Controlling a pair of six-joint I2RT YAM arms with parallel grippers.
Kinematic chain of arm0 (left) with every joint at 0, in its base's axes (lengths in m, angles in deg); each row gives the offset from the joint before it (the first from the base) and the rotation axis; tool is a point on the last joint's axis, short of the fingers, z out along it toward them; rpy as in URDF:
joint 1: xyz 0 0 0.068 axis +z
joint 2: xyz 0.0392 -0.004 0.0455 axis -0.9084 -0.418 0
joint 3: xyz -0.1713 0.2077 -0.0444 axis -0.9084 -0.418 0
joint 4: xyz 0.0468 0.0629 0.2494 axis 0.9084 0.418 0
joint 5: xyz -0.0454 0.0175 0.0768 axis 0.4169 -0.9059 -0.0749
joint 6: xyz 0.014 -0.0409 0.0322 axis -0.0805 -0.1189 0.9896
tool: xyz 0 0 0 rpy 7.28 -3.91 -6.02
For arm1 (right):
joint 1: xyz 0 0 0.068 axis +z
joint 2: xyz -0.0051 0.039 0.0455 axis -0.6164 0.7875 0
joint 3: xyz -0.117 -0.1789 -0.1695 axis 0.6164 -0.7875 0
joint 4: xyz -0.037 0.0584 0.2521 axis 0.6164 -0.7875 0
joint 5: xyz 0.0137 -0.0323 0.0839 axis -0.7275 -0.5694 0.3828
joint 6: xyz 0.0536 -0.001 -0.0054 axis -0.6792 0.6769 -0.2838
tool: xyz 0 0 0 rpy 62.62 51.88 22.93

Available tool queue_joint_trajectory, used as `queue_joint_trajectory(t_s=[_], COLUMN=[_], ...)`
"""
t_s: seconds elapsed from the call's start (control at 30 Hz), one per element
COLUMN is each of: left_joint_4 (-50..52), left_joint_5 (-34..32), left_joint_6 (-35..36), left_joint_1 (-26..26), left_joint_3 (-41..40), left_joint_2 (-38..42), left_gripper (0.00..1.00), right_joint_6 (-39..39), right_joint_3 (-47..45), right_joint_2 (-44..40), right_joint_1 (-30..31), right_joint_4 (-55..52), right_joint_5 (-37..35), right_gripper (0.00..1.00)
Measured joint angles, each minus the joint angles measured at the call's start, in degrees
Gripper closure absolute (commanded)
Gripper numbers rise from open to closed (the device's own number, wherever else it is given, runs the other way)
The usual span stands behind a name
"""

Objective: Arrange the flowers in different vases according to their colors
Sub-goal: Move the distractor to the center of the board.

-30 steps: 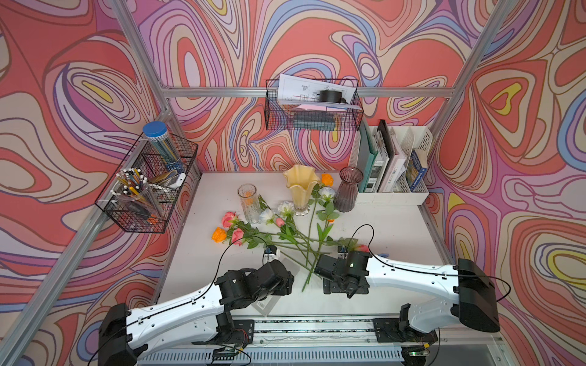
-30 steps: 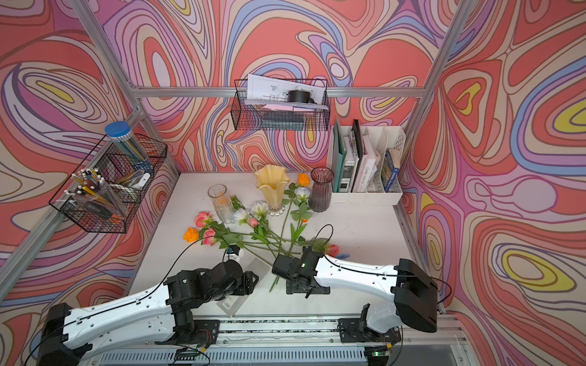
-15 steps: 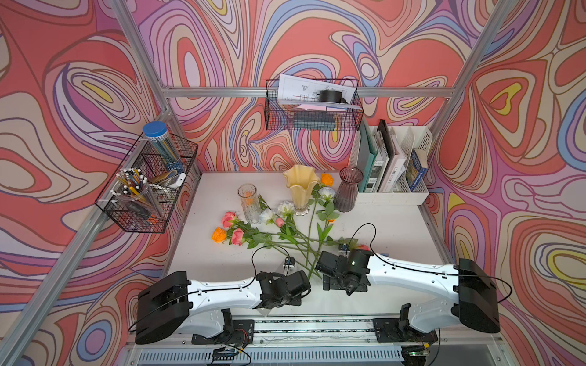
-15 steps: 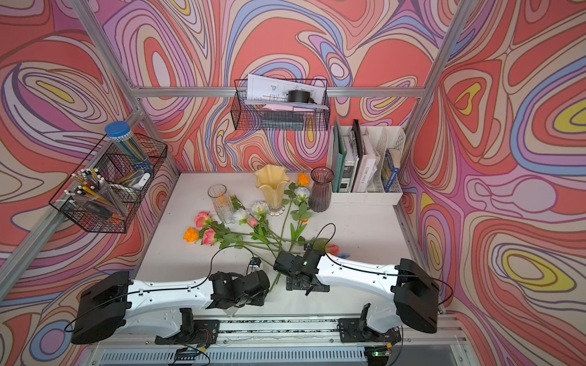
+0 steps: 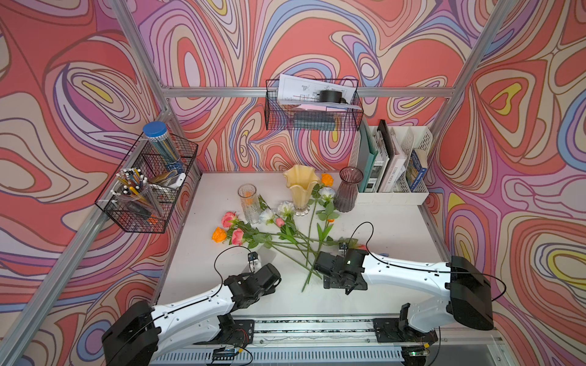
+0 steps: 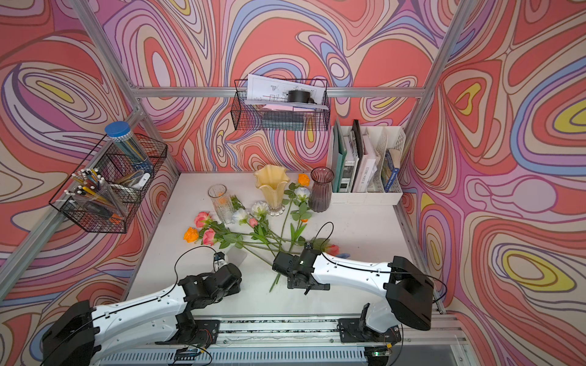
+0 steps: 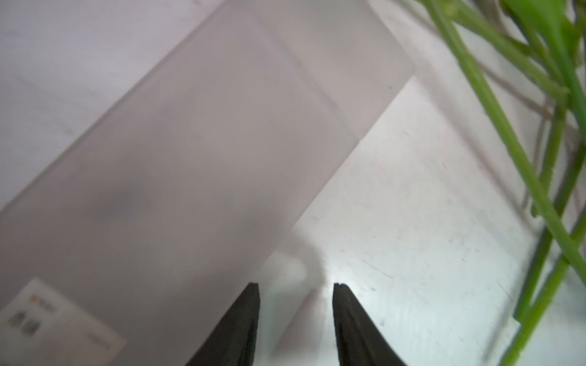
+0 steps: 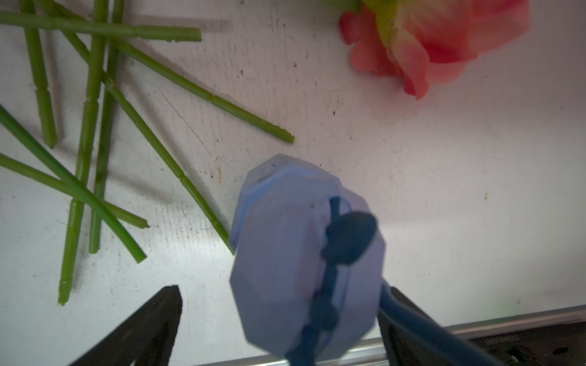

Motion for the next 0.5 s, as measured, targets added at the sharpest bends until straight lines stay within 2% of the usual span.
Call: queue_joint_trajectory(t_s=[0.1,0.2,0.37,0.43,0.5], left_joint_4=[2.32,2.23,1.68,4.24,8.04], left_joint_5=[0.17,-0.09,-1.86,-3.41,-4.42], left_joint_6=[-1.62,-4.59,-9.22,-9.84,-9.7], left_joint_1=[4.83,6.56,6.88,7.23,9.05], left_joint_3=[-4.0,-5.9,-5.84,-4.48,-3.13], left_joint_2=[9.97,14.38,13.88,12.68,11.91], left_gripper=[0.57,0.57,0.53,0.47,0.46], right_joint_6=[0.02,0.04,0.24,0.26,0.33], right_joint_3=[-0.02,-0.04,-0.11,-0.24,-0.61], right_joint_2=[0.72,1.53,1.75,1.75,1.75], right_joint_1=[-0.28,-0.28,-0.63,-1.03,-1.44], right_joint_4=[0.72,1.49,2.36,2.69,3.1], right_joint_5=[-0.15,-0.17,-0.2,-0.22,-0.22], right_gripper=[0.02,0.02,0.02,0.02,0.02])
